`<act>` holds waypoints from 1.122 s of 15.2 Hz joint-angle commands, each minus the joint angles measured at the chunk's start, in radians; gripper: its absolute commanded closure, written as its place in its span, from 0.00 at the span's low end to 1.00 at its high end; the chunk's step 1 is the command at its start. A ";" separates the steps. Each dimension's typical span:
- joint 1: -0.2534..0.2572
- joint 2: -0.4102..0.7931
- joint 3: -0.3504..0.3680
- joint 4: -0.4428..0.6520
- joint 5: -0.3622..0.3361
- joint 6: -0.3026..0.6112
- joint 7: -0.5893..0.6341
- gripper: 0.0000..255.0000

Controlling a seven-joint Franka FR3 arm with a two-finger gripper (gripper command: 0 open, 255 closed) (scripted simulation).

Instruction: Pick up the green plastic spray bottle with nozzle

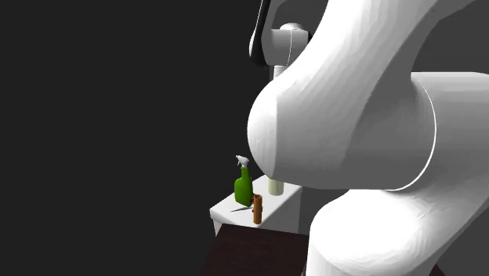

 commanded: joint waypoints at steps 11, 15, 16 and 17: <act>0.055 0.413 0.075 0.287 0.008 0.119 -0.192 0.00; 0.076 0.546 0.102 0.404 -0.009 0.132 -0.241 0.00; 0.083 0.579 0.108 0.435 -0.015 0.133 -0.253 0.00; 0.089 0.608 0.113 0.462 -0.020 0.134 -0.263 0.00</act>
